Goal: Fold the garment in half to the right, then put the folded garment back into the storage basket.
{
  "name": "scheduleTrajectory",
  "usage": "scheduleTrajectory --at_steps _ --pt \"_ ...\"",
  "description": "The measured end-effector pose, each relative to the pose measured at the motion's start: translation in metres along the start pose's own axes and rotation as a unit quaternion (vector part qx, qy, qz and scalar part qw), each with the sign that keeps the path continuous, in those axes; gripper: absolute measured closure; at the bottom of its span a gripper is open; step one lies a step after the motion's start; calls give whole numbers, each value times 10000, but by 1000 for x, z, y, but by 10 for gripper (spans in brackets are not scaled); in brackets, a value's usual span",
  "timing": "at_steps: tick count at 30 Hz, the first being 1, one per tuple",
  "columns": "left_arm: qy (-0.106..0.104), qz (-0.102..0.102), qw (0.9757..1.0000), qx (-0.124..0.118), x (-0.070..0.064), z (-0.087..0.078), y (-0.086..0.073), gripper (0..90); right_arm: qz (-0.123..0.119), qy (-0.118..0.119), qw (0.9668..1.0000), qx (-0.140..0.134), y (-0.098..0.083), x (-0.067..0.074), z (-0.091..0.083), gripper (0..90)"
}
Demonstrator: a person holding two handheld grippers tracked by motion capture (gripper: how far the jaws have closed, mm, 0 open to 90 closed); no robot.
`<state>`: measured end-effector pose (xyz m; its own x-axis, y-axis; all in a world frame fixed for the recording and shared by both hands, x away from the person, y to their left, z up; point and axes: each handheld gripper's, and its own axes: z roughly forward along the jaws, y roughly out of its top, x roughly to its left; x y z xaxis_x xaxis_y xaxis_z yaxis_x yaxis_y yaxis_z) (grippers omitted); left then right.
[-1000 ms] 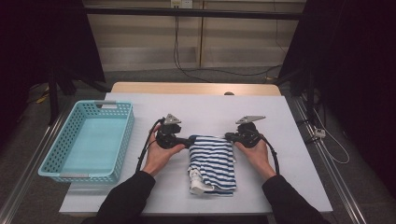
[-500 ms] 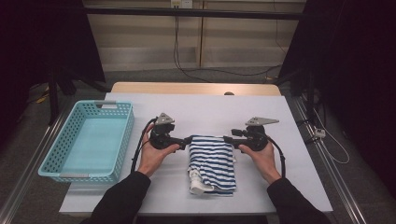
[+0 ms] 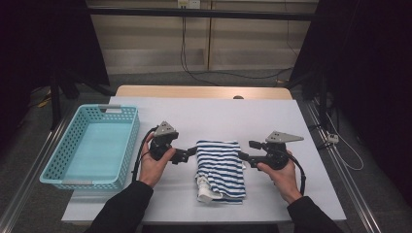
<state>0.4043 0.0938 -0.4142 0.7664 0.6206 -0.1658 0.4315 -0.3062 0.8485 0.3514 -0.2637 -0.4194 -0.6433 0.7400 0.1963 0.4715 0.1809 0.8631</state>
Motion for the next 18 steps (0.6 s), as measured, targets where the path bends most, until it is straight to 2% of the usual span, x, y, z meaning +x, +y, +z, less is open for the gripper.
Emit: scheduleTrajectory --at_steps 2,4,7,9,18 --pt "73 4 10000 -26 -1 -2 -2 42 17 44 10000 -8 -2 3 -3 297" --pt "59 72 9999 49 -1 -4 -4 42 -48 63 10000 -1 -3 6 -5 293" --pt "103 14 9999 9 0 -4 -4 42 -78 121 9999 37 -4 11 -8 291" --pt "103 42 9999 45 1 -4 -4 42 -106 165 9998 66 -5 14 -10 291" --pt "25 -69 10000 56 6 -2 -7 42 -196 371 9987 276 -11 30 -17 289"
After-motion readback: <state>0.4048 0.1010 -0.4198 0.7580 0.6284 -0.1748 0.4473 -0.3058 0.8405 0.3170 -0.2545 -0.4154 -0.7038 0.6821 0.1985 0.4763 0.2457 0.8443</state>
